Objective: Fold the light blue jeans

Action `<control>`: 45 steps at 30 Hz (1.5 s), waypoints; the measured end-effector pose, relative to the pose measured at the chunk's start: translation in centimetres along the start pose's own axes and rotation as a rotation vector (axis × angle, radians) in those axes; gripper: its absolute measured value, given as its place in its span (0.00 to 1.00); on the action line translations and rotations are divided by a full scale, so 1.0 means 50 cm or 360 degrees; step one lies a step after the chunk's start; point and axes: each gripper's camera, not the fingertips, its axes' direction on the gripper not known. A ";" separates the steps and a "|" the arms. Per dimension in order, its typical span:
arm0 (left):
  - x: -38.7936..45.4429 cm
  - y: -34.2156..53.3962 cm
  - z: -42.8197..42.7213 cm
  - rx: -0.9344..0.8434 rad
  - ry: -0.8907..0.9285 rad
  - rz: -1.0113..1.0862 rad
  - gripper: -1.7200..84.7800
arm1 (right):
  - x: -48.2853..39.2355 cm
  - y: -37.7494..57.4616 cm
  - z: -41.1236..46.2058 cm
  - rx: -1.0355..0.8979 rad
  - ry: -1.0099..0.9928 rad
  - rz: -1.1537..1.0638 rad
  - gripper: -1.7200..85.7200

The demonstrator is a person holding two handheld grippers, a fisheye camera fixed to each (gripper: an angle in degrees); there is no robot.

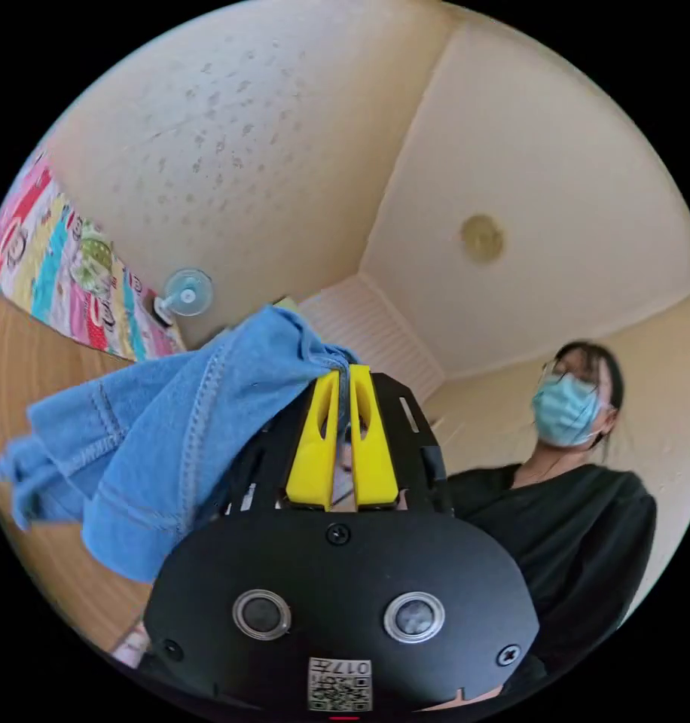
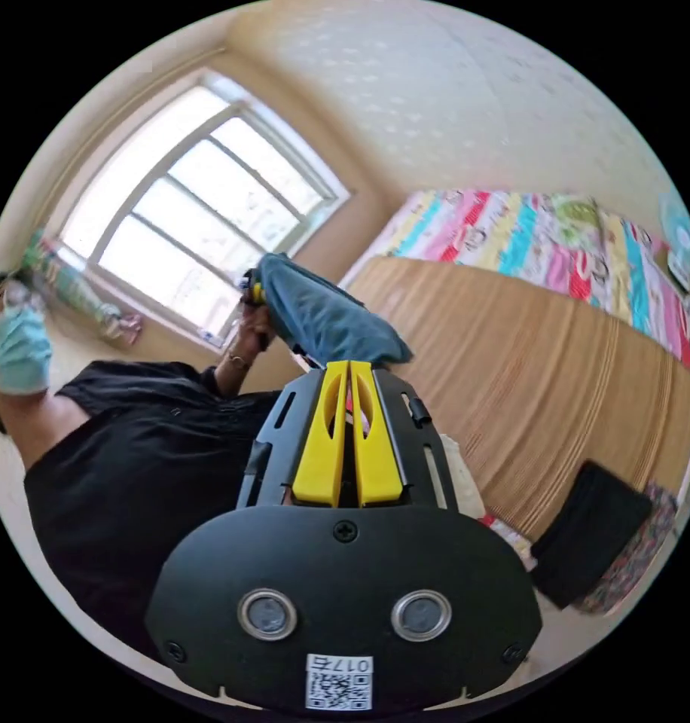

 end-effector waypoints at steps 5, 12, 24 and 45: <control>0.032 0.030 0.151 -0.0544 -0.0016 0.0176 0.02 | 0.096 -0.079 0.064 -0.0118 -0.0282 0.0151 0.09; 0.048 0.194 0.380 -0.0970 0.0548 0.0153 0.02 | 0.293 -0.222 0.491 -0.0814 -0.1297 0.0481 0.29; 0.136 0.249 0.447 -0.1089 0.0335 0.0477 0.02 | 0.308 -0.434 0.550 -0.0759 -0.1256 0.0251 0.05; 0.227 0.308 0.571 -0.1198 0.0339 0.0610 0.02 | 0.367 -0.366 1.006 -0.1492 -0.1101 0.0399 0.06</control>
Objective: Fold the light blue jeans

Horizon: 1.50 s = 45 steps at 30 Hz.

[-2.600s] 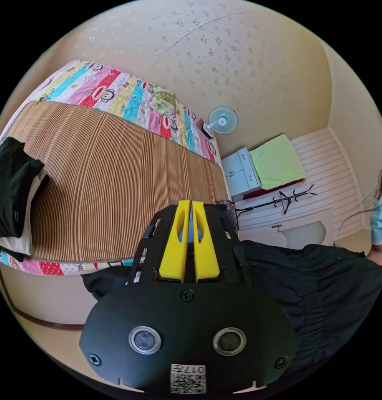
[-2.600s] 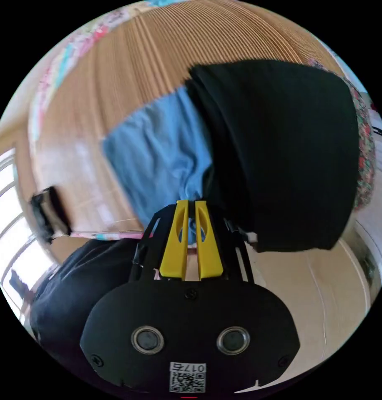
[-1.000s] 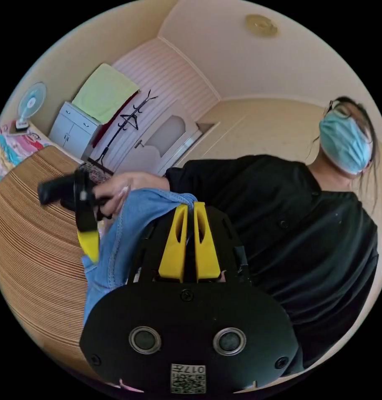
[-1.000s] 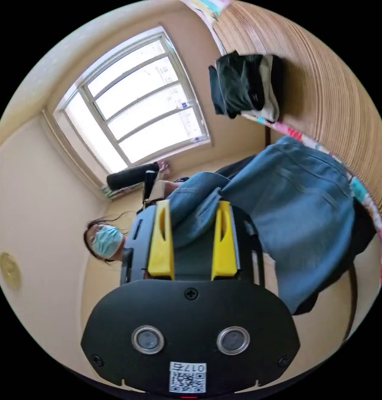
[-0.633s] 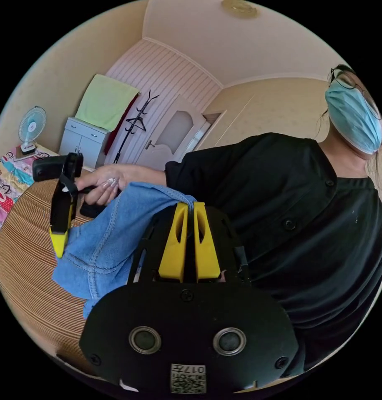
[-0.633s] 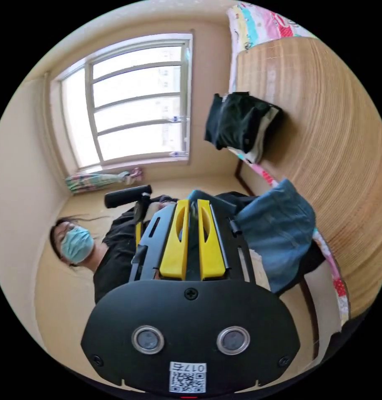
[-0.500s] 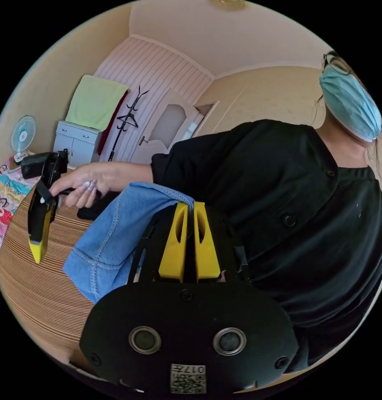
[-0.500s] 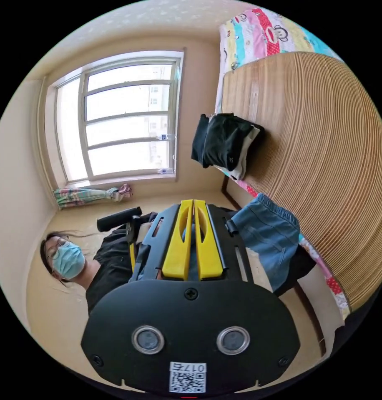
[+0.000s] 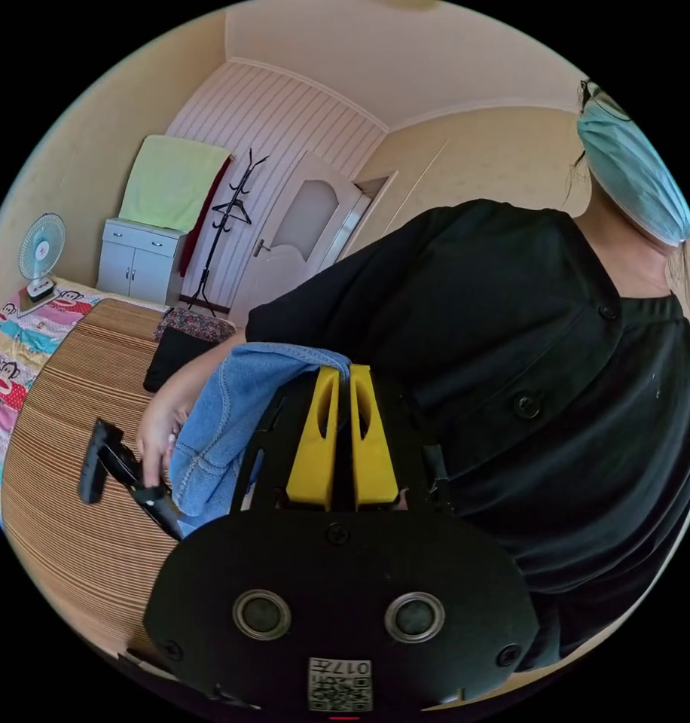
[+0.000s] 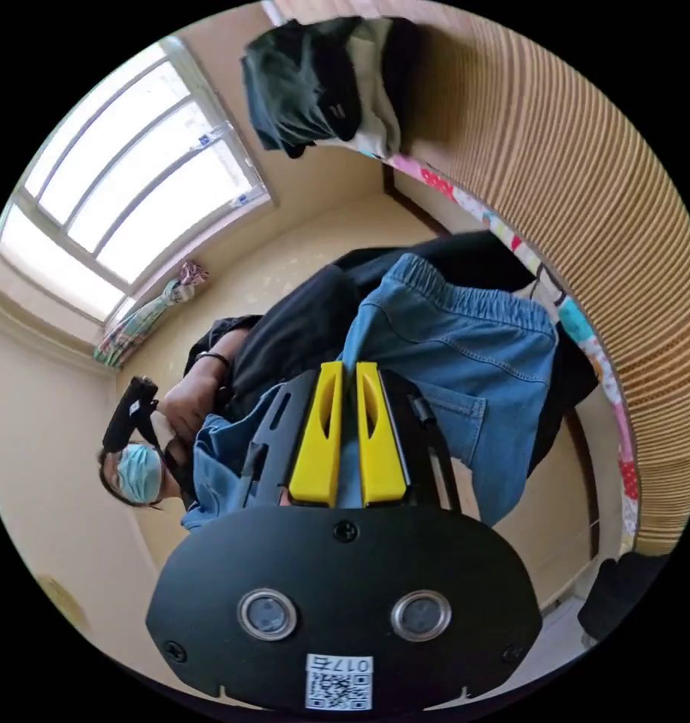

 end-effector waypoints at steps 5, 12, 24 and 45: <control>-0.002 -0.021 0.011 0.0010 0.0026 -0.0056 0.03 | -0.224 0.170 -0.099 0.0417 -0.0184 -0.0856 0.05; 0.020 -0.028 -0.071 0.0357 -0.0138 -0.0202 0.11 | -0.494 0.536 -0.033 0.0679 -0.0065 -0.2149 0.05; 0.066 0.046 -0.259 0.0862 -0.0621 -0.0768 0.14 | -0.583 0.900 0.094 0.0818 -0.0275 -0.3031 0.05; 0.338 -0.111 -0.234 0.0884 -0.0913 -0.0390 0.18 | -0.923 1.012 0.324 0.0575 -0.0570 -0.3082 0.05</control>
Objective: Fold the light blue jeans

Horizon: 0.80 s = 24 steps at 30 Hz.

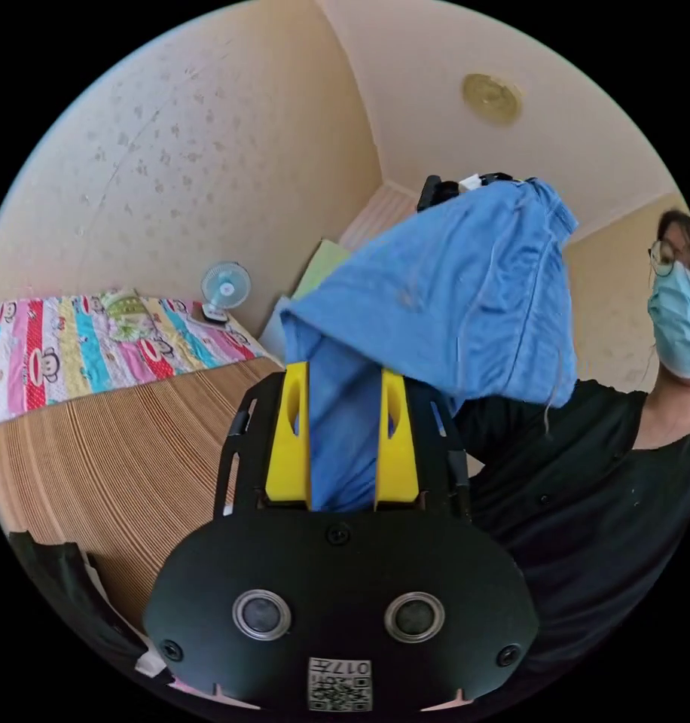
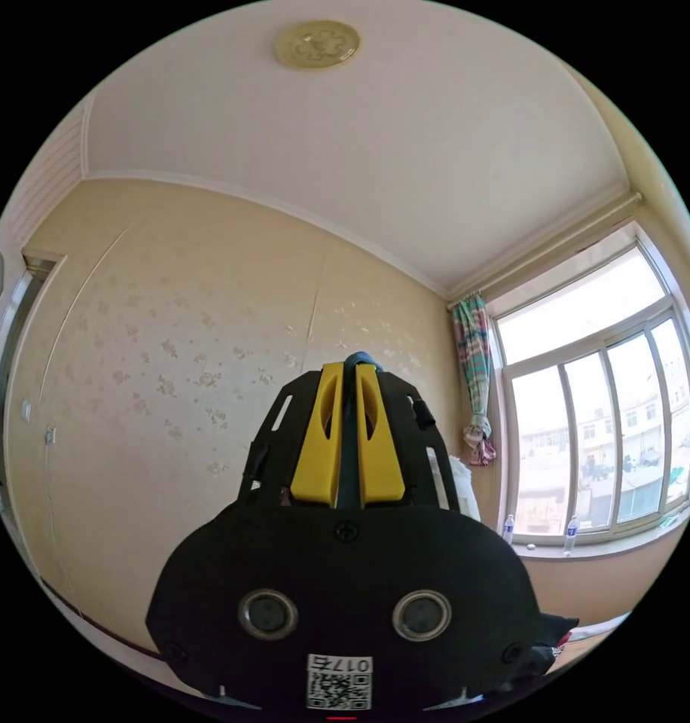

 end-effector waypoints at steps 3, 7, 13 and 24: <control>0.085 -0.021 -0.035 0.0095 0.0042 0.0137 0.18 | -0.019 -0.017 0.019 0.0009 0.0049 -0.0048 0.05; 0.166 -0.054 -0.077 0.0157 0.0061 0.0275 0.15 | -0.060 -0.038 0.001 0.0095 0.0059 -0.0112 0.05; 0.263 -0.116 -0.232 0.0561 0.0049 0.0590 0.03 | -0.167 -0.080 -0.014 0.0058 0.0301 -0.0182 0.05; 0.225 -0.209 -0.458 0.0830 0.0288 0.0445 0.01 | -0.479 -0.037 0.034 -0.0242 0.2023 -0.0057 0.05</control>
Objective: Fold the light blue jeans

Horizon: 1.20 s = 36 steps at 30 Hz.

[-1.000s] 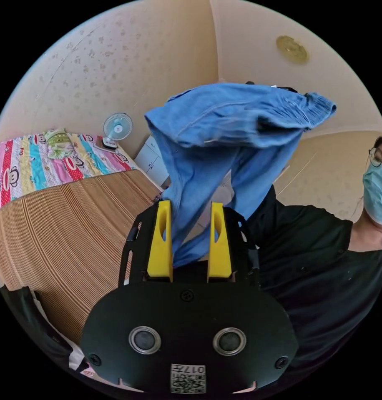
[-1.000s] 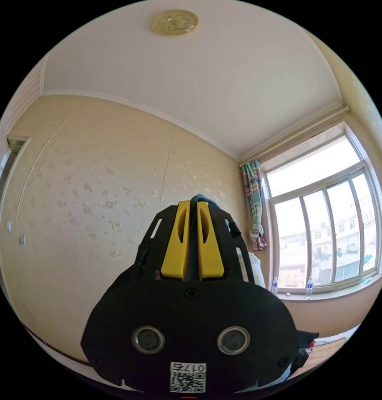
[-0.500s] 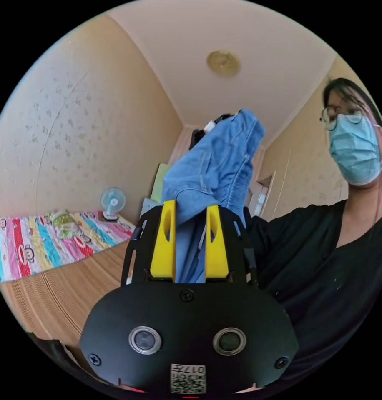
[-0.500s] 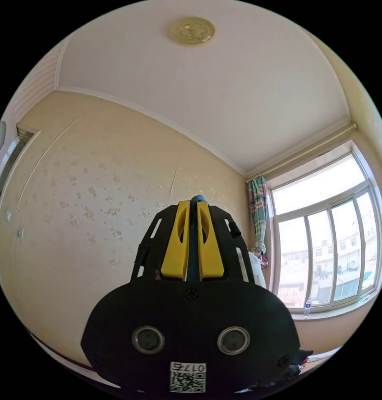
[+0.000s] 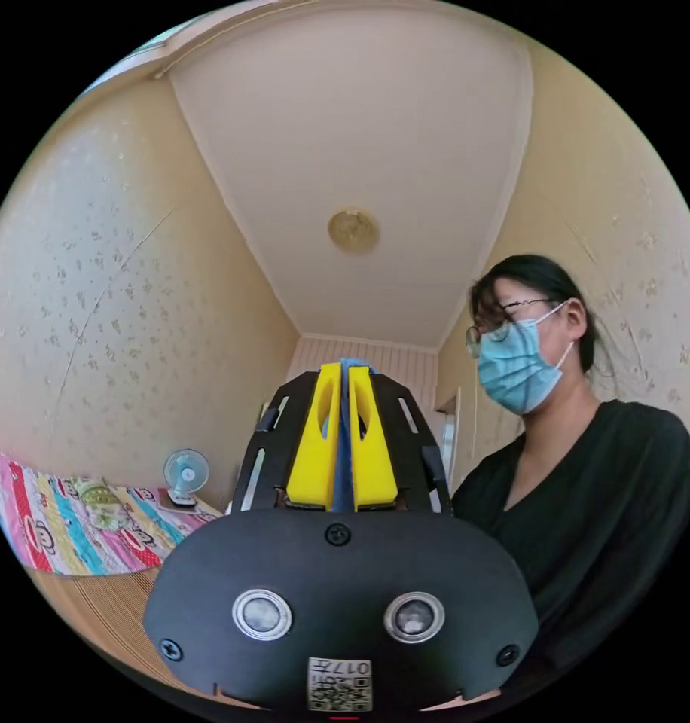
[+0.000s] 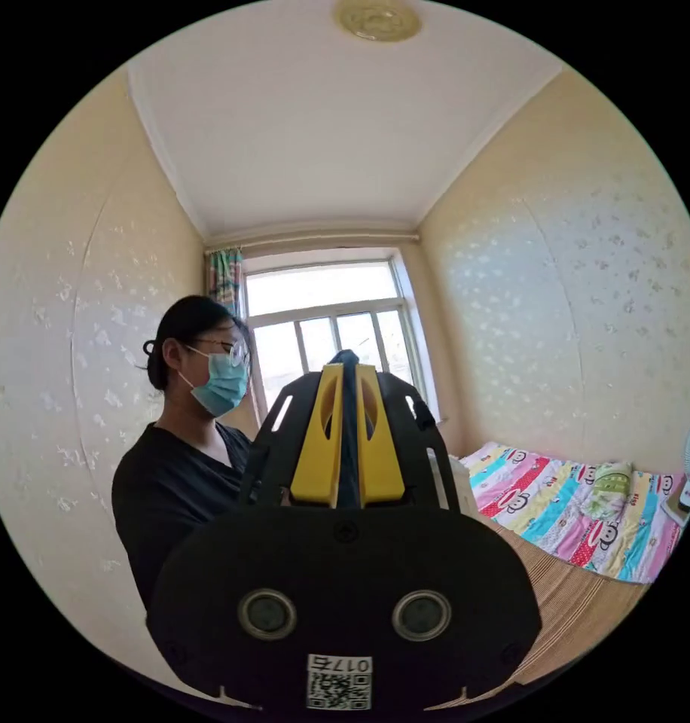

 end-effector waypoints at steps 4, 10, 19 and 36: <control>-0.024 -0.018 0.029 -0.0087 -0.0233 -0.0069 0.01 | 0.109 0.003 -0.006 0.0081 0.0172 0.0231 0.05; -0.444 -0.091 0.134 -0.0353 -0.0557 -0.0586 0.01 | 0.714 -0.062 0.100 -0.0195 0.0502 0.0854 0.04; -1.205 0.101 0.159 -0.1020 -0.1409 -0.1038 0.08 | 1.401 0.121 0.277 -0.0379 0.1206 0.1175 0.04; -1.023 0.750 -0.259 -0.1670 -0.1558 -0.1299 0.12 | 1.334 0.940 0.542 -0.1442 0.0524 0.1567 0.11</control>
